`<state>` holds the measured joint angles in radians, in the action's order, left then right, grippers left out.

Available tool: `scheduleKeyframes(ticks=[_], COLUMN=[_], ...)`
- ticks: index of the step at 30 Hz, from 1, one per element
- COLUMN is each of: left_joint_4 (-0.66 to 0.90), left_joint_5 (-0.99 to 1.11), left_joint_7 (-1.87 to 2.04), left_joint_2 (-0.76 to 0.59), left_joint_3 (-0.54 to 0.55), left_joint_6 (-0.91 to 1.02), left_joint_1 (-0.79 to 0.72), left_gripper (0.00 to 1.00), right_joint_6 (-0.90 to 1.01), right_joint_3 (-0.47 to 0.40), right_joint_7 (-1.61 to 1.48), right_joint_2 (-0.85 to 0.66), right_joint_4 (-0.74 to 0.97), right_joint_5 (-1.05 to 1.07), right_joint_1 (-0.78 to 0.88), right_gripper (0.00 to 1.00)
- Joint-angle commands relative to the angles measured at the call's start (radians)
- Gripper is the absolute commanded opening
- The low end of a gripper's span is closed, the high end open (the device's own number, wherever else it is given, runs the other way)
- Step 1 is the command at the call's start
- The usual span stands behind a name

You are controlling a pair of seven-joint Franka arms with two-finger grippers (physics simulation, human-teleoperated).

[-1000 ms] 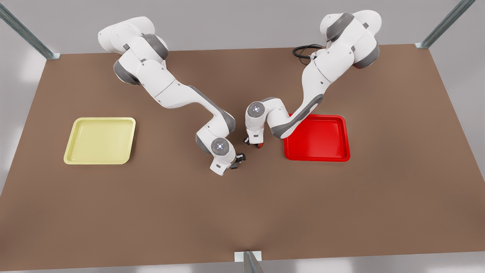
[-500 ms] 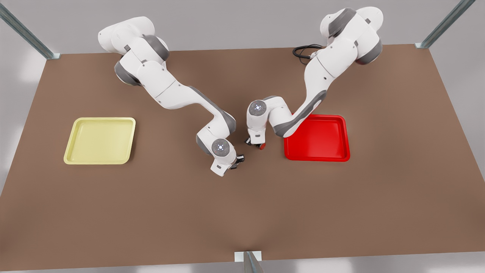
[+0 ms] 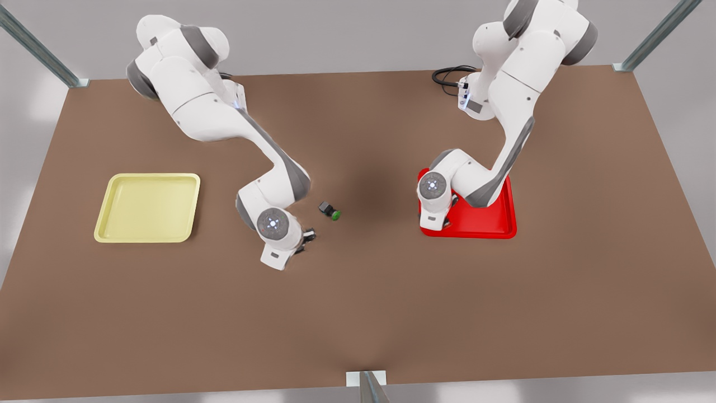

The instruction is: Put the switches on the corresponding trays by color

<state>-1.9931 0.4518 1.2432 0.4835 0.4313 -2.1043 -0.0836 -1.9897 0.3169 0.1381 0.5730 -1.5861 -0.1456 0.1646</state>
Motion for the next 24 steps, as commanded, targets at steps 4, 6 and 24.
scheduleKeyframes(ticks=[4, 6, 24], left_joint_4=[-0.144, -0.249, 0.531], left_joint_5=[-0.019, -0.021, -0.384], left_joint_7=[-0.183, -0.254, -0.996], left_joint_2=[-0.115, -0.186, -0.284], left_joint_3=[-0.114, -0.152, -0.244], left_joint_6=[-0.051, -0.105, 0.458], left_joint_1=[-0.001, -0.001, -0.016], left_gripper=[0.52, 0.52, 1.0], right_joint_6=[-0.146, -0.153, 0.715], right_joint_3=[0.002, -0.004, -0.033], right_joint_7=[-0.287, -0.425, -0.324], right_joint_2=[-0.407, -0.591, -0.751], right_joint_4=[-0.528, -0.732, 0.044], right_joint_5=[-0.002, 0.075, 0.156], right_joint_1=[-0.22, -0.283, -0.323], right_gripper=[0.55, 0.57, 1.0])
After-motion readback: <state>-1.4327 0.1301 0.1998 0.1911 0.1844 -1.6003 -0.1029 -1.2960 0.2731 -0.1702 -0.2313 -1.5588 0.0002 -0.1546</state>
